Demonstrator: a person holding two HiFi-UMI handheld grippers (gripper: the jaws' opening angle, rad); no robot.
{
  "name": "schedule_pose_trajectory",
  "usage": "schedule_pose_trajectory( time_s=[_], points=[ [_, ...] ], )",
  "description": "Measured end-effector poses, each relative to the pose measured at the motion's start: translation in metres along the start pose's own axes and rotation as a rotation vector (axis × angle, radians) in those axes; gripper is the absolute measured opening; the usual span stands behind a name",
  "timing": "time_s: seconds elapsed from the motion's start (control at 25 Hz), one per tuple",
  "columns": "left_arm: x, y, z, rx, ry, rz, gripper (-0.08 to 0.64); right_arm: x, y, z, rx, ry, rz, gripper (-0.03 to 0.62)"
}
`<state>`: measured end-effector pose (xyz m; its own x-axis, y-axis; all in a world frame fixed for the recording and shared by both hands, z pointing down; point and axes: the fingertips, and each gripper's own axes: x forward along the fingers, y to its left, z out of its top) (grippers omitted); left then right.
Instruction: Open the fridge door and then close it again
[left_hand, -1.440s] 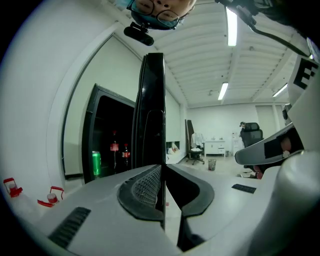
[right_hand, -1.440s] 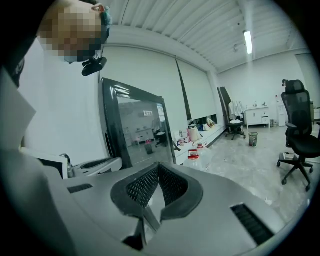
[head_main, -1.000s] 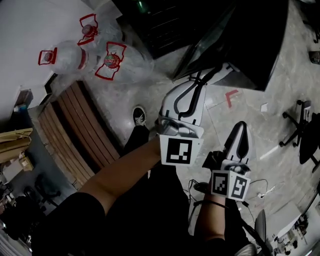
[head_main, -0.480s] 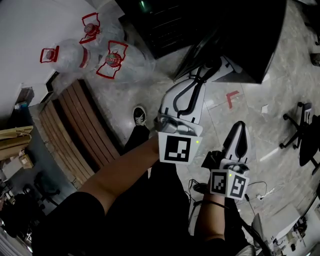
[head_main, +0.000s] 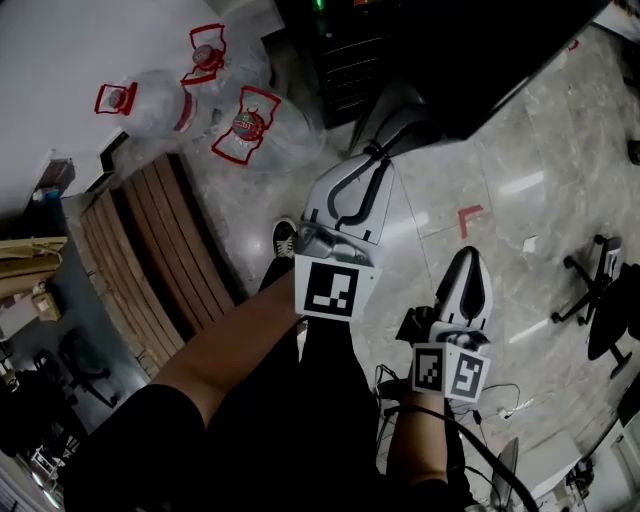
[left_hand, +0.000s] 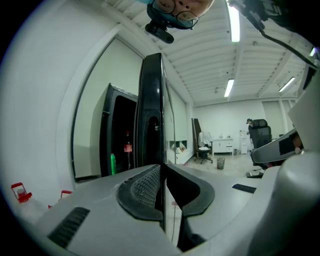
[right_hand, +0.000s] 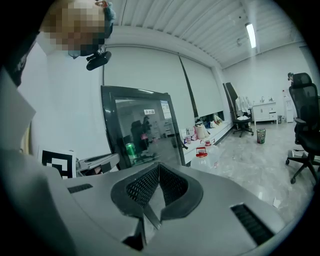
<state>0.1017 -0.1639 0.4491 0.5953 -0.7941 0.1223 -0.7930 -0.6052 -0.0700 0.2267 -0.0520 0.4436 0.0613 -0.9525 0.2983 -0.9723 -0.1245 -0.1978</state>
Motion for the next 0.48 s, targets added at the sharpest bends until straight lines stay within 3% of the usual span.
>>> schedule_pose_trajectory(
  time_s=[0.48],
  points=[
    [0.038,0.114,-0.008,-0.082,0.017,0.114,0.063,0.058,0.054,0.017,-0.025,0.011,0.071,0.015]
  ],
)
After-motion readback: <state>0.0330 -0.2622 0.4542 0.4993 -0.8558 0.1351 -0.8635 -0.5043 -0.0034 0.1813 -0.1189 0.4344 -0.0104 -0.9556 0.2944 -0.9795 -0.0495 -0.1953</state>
